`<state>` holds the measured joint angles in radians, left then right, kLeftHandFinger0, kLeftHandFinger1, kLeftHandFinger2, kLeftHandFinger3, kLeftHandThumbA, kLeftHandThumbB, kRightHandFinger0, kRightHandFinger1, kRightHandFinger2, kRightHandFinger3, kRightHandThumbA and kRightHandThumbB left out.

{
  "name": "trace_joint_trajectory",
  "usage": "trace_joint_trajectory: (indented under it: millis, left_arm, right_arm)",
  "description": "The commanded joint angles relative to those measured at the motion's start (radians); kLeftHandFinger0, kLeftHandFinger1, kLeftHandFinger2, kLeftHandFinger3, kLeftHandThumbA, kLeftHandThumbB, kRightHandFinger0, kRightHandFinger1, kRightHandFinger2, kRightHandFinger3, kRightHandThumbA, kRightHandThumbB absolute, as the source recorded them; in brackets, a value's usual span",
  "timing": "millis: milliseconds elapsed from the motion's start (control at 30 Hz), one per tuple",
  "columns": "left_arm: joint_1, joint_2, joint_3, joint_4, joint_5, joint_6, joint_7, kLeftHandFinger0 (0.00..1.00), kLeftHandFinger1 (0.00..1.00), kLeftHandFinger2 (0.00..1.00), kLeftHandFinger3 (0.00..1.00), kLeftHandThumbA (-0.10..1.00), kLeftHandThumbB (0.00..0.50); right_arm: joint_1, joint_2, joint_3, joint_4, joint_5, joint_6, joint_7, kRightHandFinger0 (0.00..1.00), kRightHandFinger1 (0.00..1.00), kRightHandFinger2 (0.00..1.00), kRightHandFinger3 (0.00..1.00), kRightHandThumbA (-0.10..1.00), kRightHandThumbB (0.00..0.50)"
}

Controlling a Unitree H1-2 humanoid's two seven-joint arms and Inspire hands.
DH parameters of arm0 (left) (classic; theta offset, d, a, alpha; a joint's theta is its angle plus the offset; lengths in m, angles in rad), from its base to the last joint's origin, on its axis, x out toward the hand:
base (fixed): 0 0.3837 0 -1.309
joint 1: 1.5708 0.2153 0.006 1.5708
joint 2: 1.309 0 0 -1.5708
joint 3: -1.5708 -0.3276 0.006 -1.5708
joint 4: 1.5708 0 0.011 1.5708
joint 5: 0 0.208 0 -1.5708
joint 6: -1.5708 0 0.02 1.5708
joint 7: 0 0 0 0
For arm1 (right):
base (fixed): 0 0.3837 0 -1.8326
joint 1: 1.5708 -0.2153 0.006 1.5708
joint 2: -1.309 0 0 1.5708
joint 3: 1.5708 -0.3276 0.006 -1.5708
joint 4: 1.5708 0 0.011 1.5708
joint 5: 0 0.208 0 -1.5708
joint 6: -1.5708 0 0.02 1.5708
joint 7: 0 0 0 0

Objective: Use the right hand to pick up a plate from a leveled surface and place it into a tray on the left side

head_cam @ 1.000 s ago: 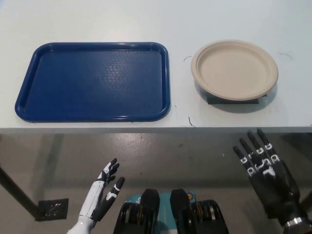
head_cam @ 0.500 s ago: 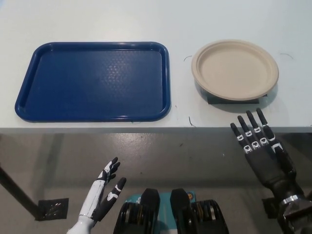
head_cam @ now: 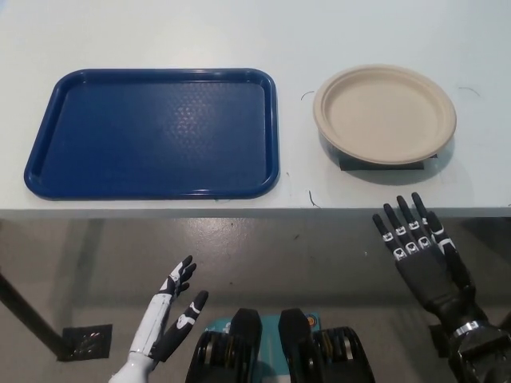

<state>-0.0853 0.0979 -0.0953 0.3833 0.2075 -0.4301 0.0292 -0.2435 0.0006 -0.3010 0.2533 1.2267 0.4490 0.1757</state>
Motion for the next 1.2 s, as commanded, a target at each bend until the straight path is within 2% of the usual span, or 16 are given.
trace_joint_trajectory:
  millis: [0, 167, 733, 1167]
  left_arm:
    - [-0.012, 0.01, 0.006, -0.033, 0.006, -0.04, 0.024, 1.0, 1.0, 1.0, 1.0, 0.84, 0.118]
    - [-0.012, 0.012, 0.004, -0.028, 0.002, -0.04, 0.024, 1.0, 1.0, 1.0, 1.0, 0.83, 0.125]
    - [-0.01, 0.017, -0.001, -0.026, -0.007, -0.04, 0.017, 1.0, 1.0, 1.0, 1.0, 0.84, 0.145]
    - [-0.011, 0.024, -0.006, -0.033, -0.012, -0.04, 0.014, 1.0, 1.0, 1.0, 1.0, 0.84, 0.164]
  right_arm:
    - [-0.056, -0.002, -0.015, 0.028, -0.028, -0.006, 0.053, 1.0, 1.0, 1.0, 1.0, 1.0, 0.399]
    - [-0.076, -0.002, -0.029, 0.05, -0.037, -0.009, 0.057, 1.0, 1.0, 1.0, 1.0, 1.0, 0.391]
    - [-0.163, 0.001, -0.078, 0.108, -0.055, 0.0, 0.054, 1.0, 1.0, 1.0, 1.0, 1.0, 0.413]
    - [-0.228, 0.0, -0.091, 0.2, -0.086, -0.014, 0.068, 1.0, 1.0, 1.0, 1.0, 1.0, 0.397]
